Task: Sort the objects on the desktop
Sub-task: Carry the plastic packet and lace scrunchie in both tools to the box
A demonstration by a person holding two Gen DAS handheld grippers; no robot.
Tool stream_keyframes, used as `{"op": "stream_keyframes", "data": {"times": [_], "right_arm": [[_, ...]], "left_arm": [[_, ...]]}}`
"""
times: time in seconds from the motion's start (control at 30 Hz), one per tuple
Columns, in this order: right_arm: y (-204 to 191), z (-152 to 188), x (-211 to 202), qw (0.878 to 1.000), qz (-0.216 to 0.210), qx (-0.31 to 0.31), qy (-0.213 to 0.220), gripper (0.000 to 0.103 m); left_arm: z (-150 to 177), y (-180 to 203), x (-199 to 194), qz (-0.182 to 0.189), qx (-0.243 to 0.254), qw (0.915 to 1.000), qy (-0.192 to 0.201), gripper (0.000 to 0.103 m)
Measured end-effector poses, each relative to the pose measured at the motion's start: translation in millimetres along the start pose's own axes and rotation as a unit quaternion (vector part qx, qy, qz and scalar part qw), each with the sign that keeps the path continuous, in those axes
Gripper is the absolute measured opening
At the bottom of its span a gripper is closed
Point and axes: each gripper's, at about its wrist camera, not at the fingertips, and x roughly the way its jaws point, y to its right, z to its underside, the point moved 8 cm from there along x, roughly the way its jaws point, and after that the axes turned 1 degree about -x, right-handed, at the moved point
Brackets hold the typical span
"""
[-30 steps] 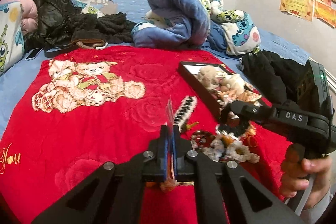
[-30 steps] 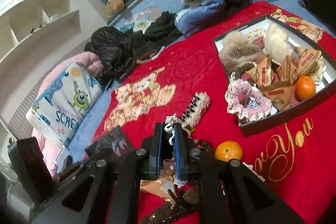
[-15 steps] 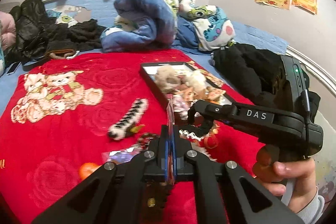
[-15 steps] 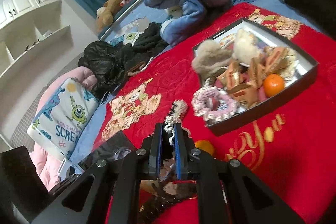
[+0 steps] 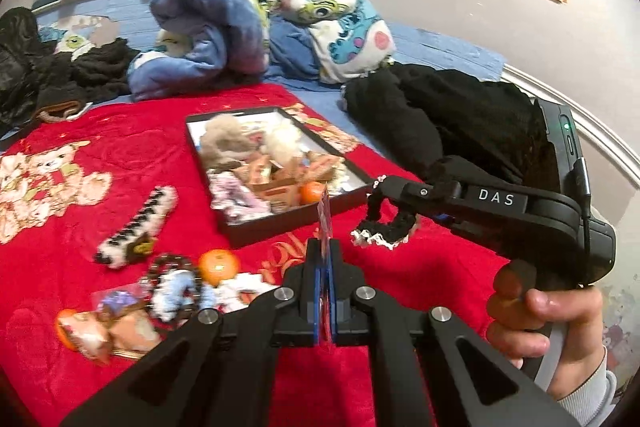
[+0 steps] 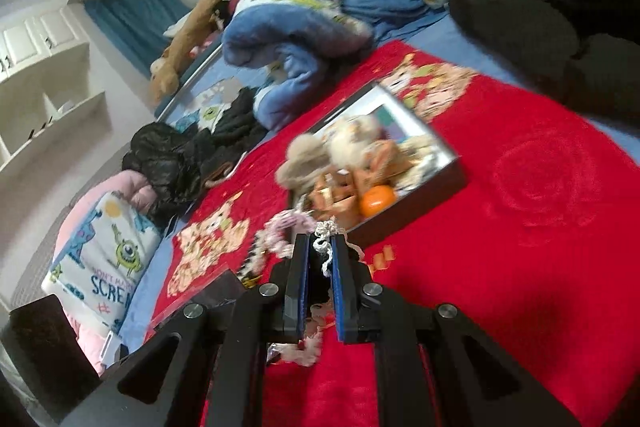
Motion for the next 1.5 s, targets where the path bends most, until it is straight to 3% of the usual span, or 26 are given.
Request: {"op": "stream_keyframes", "data": {"times": [0.3,0.7,1.17,1.5], "right_arm": [[30.1,-2.8,-21.3,1.000,0.019,0.004,0.007,0.011],[28.2,-5.4,-16.4,1.000,0.008,0.006,0.008,0.011],[-0.2,-14.8,8.3,0.999,-0.034,0.011,0.013,0.011],[-38.2,-53.5,21.9,0.996,-0.049,-0.050,0.052,0.011]], "left_arm": [[3.0,30.2,22.4,0.011,0.005,0.9999,-0.011,0.003],[3.5,36.3,30.3,-0.022,0.034,0.9991,-0.007,0.003],[-15.0,8.3,27.8,-0.043,0.019,0.9987,0.021,0.003],[-48.3,-42.5,49.6,-0.069,-0.029,0.9965,0.036,0.003]]}}
